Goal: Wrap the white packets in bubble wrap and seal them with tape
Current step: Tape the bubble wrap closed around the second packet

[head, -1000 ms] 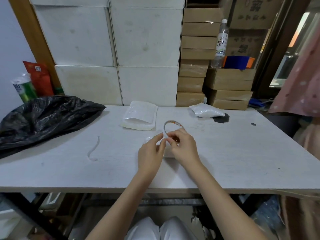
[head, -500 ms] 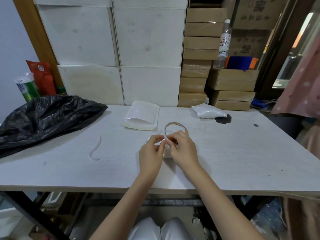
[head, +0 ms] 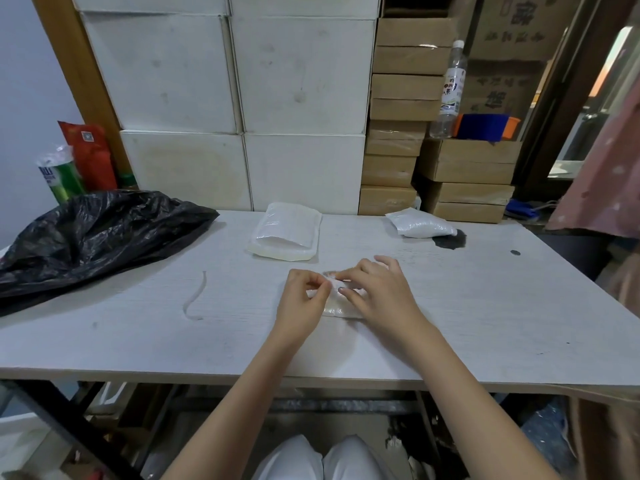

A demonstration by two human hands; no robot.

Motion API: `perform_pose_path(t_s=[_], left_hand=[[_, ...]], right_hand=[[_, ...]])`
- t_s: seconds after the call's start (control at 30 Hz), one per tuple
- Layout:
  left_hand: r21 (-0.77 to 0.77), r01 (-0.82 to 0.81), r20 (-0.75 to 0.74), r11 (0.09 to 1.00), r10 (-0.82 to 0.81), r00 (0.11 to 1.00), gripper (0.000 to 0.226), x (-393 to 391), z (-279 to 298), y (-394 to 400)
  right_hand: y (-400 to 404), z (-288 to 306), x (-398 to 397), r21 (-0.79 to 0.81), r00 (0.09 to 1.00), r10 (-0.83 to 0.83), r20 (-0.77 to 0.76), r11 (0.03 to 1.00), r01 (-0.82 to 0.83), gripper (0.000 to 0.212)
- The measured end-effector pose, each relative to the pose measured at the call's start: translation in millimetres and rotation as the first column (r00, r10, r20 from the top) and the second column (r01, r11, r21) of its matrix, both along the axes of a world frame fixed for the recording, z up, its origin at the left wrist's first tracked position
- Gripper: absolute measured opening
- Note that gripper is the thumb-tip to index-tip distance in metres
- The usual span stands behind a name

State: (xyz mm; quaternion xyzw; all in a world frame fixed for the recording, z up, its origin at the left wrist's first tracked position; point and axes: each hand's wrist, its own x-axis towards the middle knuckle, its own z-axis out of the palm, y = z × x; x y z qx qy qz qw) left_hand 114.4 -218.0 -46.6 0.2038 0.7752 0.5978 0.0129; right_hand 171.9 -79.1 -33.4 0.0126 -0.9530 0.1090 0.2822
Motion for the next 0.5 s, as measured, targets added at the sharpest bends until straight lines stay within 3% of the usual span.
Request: perform_pose_path(t_s=[0.13, 0.23, 0.33, 0.5], left_hand=[[-0.013, -0.002, 0.074, 1.0, 0.003, 0.997, 0.008, -6.3, -1.4, -2.8], [-0.019, 0.02, 0.106, 1.0, -0.017, 0.994, 0.012, -8.6, -0.8, -4.0], [-0.021, 0.054, 0.157, 0.998, -0.051, 0.986, 0.012, -8.9, 2.8, -5.7], [-0.124, 0.071, 0.172, 0.99, -0.049, 0.984, 0.02, -14.8, 2.9, -5.4]], right_hand=[[4.6, 24.4, -4.1, 0.241, 0.992, 0.125, -0.015, 0.963, -0.118, 0.035], [1.3, 46.2, -5.9, 0.319, 0.984, 0.124, 0.127, 0.934, -0.158, 0.04], [-6.6, 59.1, -12.5, 0.439, 0.936, -0.084, 0.343, 0.895, -0.08, 0.031], [-27.9, 76.8, -27.5, 0.482, 0.716, -0.309, 0.626, 0.875, -0.044, 0.024]])
